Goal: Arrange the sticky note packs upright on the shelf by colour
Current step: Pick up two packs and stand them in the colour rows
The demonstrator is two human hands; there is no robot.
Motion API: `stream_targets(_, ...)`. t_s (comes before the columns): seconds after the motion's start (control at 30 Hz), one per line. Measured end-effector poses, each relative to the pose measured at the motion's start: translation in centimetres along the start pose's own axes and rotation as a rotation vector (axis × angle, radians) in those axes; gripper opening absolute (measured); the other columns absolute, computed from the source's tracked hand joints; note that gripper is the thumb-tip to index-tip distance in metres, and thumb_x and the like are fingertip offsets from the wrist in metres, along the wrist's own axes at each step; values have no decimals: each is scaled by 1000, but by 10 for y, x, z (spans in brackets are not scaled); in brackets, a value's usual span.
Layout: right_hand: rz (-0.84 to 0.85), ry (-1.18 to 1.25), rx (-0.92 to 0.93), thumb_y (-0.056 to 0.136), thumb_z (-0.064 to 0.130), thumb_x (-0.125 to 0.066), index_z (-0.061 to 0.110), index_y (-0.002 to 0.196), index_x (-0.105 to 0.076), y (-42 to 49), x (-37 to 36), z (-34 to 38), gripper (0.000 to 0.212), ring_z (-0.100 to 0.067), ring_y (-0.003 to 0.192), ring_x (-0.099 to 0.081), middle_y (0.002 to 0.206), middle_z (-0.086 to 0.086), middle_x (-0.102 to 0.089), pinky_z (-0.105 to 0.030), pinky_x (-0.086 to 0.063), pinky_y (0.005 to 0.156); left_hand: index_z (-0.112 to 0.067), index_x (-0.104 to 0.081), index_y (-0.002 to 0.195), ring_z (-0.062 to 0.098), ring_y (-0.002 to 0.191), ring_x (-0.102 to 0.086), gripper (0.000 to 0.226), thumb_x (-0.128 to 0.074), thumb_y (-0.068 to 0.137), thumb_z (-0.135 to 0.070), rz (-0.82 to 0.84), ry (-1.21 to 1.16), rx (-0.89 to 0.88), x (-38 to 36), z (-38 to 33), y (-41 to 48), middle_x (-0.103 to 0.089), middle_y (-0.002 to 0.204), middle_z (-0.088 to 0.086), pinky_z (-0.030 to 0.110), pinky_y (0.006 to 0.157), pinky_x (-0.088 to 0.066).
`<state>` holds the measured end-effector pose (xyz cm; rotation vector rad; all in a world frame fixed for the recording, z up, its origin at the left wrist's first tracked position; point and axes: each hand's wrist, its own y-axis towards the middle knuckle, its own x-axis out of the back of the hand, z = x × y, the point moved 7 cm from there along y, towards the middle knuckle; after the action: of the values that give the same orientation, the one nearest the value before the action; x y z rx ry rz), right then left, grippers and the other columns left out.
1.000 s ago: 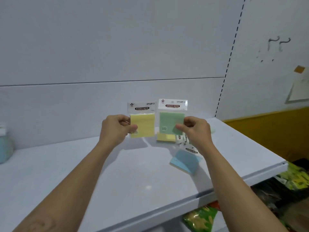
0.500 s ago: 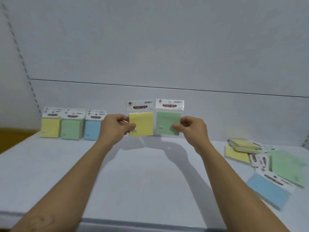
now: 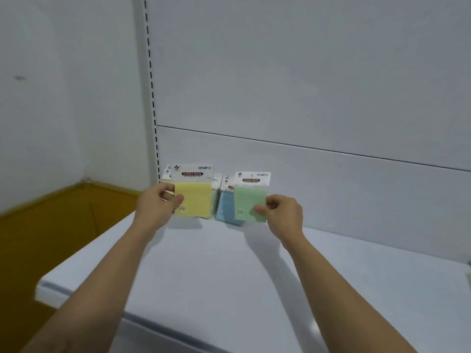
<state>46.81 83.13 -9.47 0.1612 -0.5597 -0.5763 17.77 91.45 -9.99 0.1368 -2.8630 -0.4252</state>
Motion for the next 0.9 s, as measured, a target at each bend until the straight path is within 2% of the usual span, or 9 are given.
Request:
stream_targets(0.13, 20, -41, -30, 71, 23, -79, 20, 79, -70, 1, -46, 11, 12, -17, 72, -63, 74, 5, -68, -32, -50, 69, -17, -67, 82, 20, 59, -49, 13, -71, 80, -6, -12, 17, 9, 40, 32, 29, -56, 67, 7, 35, 71, -46)
stream_targets(0.27, 12, -57, -28, 70, 24, -79, 20, 80, -68, 4, -83, 23, 15, -15, 72, -61, 73, 7, -66, -28, -48, 66, -19, -67, 78, 19, 58, -51, 15, -72, 78, -4, -10, 46, 8, 59, 49, 49, -53, 49, -10, 36, 71, -49)
stream_targets(0.37, 7, -80, -47, 72, 26, -79, 20, 79, -63, 5, -114, 25, 18, -15, 73, -58, 74, 8, -62, -26, -41, 64, -16, -68, 80, 18, 56, -51, 12, -73, 77, -5, 10, 69, 16, 69, 64, 65, -52, 45, -11, 36, 69, -48)
stream_targets(0.47, -17, -93, -74, 75, 26, -77, 16, 83, -62, 4, -139, 19, 20, -16, 77, -59, 78, 7, -62, -28, -43, 66, -14, -68, 78, 19, 56, -50, 11, -73, 76, -5, 24, 77, 31, 75, 78, 79, -53, 52, -6, 33, 67, -44)
stream_targets(0.57, -70, -112, -107, 76, 27, -76, 17, 84, -60, 9, -154, 17, 20, -19, 83, -60, 87, 3, -64, -31, -47, 72, -18, -66, 73, 20, 62, -53, 19, -73, 77, 0, 44, 74, 67, 72, 91, 87, -59, 65, 7, 35, 70, -48)
stream_targets(0.67, -118, -141, -91, 76, 27, -74, 19, 92, -56, 15, -162, 20, 25, -19, 87, -58, 95, 1, -62, -32, -46, 74, -19, -64, 73, 18, 62, -55, 25, -70, 78, 4, 62, 48, 84, 63, 96, 96, -60, 66, 5, 29, 67, -48)
stream_targets(0.8, -137, -157, -87, 74, 29, -73, 20, 91, -50, 13, -169, 16, 30, -19, 86, -57, 92, 2, -61, -32, -44, 71, -11, -65, 83, 16, 62, -54, 17, -70, 78, 4, 94, 38, 78, 49, 93, 111, -58, 67, 4, 19, 55, -44)
stream_targets(0.87, -131, -186, -82, 74, 33, -72, 22, 90, -48, 13, -172, 14, 31, -21, 86, -58, 90, 3, -61, -33, -45, 72, -7, -67, 90, 16, 64, -56, 16, -71, 78, 3, 97, 60, 80, 44, 93, 120, -60, 71, 6, 18, 57, -46)
stream_targets(0.9, -137, -210, -74, 74, 35, -72, 23, 89, -47, 14, -171, 14, 32, -22, 86, -58, 89, 4, -62, -34, -46, 74, -6, -68, 92, 18, 67, -58, 16, -72, 78, 2, 94, 58, 82, 42, 94, 124, -62, 73, 7, 23, 62, -49)
